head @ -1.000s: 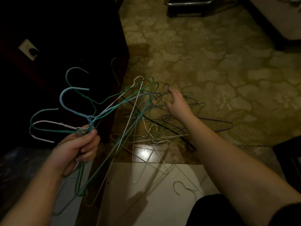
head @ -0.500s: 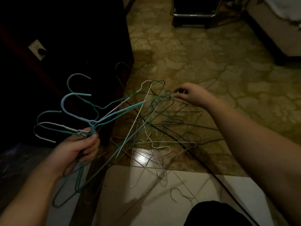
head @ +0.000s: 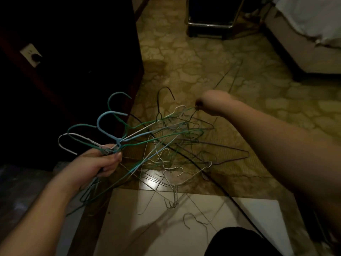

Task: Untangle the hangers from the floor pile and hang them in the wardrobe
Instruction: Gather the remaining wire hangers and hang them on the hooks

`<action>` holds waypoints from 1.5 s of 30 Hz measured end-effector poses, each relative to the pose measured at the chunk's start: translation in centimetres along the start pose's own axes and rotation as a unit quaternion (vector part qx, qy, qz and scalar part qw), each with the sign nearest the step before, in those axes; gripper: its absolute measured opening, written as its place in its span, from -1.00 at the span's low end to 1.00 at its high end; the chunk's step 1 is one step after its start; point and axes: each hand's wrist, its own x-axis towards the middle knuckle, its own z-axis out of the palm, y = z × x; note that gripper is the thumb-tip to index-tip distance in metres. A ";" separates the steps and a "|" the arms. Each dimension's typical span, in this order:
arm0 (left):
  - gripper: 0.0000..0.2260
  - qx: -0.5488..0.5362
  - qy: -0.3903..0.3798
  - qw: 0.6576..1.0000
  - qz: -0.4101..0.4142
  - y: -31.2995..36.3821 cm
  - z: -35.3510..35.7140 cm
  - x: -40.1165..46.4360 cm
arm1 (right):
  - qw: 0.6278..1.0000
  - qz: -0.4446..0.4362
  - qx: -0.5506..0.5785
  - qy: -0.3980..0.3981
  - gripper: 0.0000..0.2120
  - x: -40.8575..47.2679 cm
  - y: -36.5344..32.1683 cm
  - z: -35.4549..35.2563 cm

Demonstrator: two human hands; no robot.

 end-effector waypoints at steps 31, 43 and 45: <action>-0.80 -0.151 0.353 0.915 -0.123 9.9 8.6 -9.3 | 0.435 0.321 0.814 -0.212 -0.79 -17.9 -9.2 -10.9; -0.71 -0.217 0.333 0.912 -0.101 30.0 13.3 -27.7 | 0.475 0.305 0.784 -0.260 -0.77 -29.4 -14.0 -31.3; -0.74 -0.228 0.334 0.911 -0.085 31.8 14.0 -30.5 | 0.479 0.295 0.782 -0.268 -0.77 -31.1 -14.3 -34.0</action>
